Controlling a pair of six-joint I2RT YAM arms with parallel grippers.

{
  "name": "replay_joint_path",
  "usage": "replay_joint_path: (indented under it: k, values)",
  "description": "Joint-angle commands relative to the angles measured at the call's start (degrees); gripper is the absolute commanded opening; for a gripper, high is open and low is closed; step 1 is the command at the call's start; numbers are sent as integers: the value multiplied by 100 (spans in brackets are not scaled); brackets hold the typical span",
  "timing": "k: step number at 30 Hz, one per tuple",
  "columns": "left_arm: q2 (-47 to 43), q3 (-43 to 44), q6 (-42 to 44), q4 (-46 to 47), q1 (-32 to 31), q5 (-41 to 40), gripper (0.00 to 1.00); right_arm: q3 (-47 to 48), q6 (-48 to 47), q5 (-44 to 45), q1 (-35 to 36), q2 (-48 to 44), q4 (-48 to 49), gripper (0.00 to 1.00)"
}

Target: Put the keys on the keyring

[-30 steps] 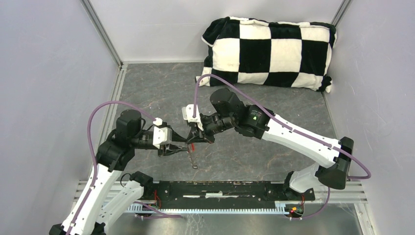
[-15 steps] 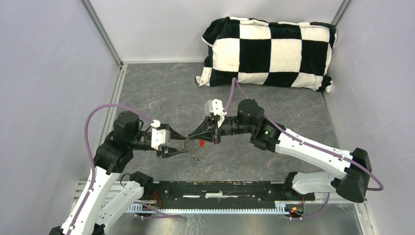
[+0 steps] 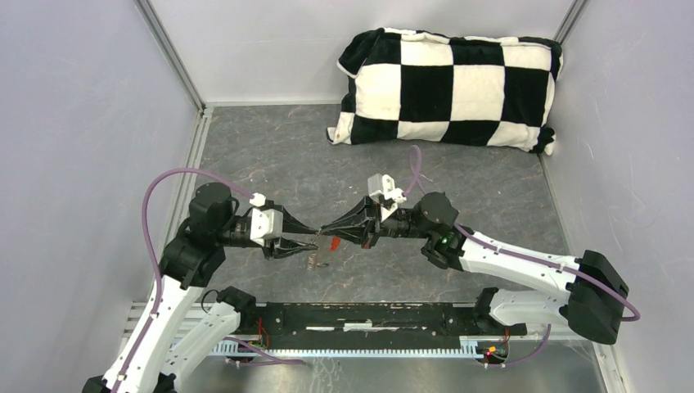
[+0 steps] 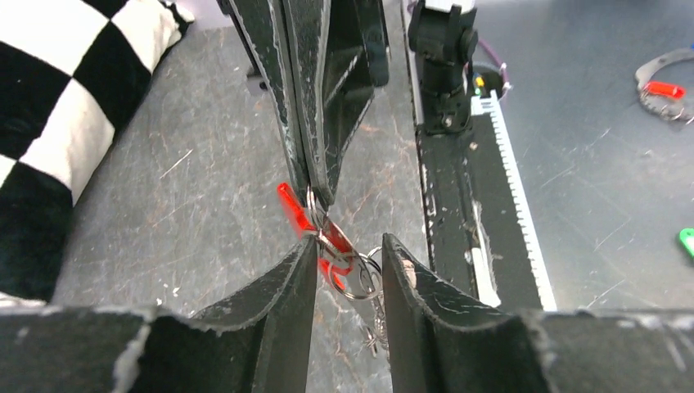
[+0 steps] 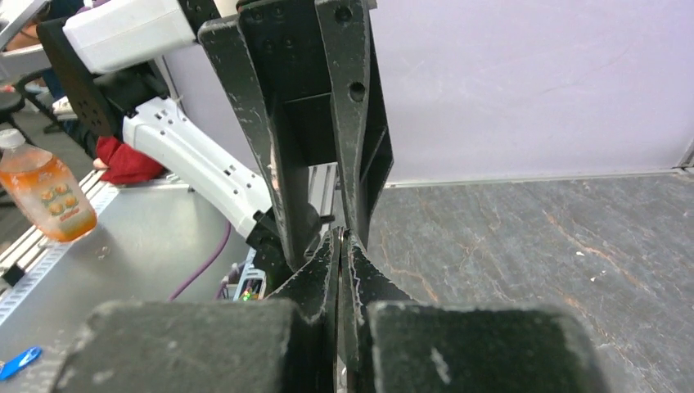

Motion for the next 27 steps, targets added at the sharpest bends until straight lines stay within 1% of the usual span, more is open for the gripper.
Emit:
replay_joint_path:
  k: [1,4,10,12,17,21,23,27]
  values:
    - [-119,-222,-1308,1230,-16,416,43,-520,572,593,76,-163,2123,1]
    - [-117,-308,-1639,1510,-11,494,44,-706,656,800,165,-95,2647,1]
    - [-84,-284,-1664,1525,-15,611,45,-639,737,874,256,130,3048,1]
    - [-122,-277,-1607,1491,-16,606,45,-634,718,881,254,140,3123,1]
    - [-150,-139,-1097,1084,-12,544,45,-626,810,806,253,184,3221,1]
    - [-132,-39,-1101,1063,-14,697,46,-782,988,928,258,214,3614,1]
    - [-92,-65,-1277,1200,-17,808,47,-833,1144,997,255,329,4013,1]
    - [-47,-292,-1893,1929,-12,902,46,-812,1452,1093,277,638,4625,1]
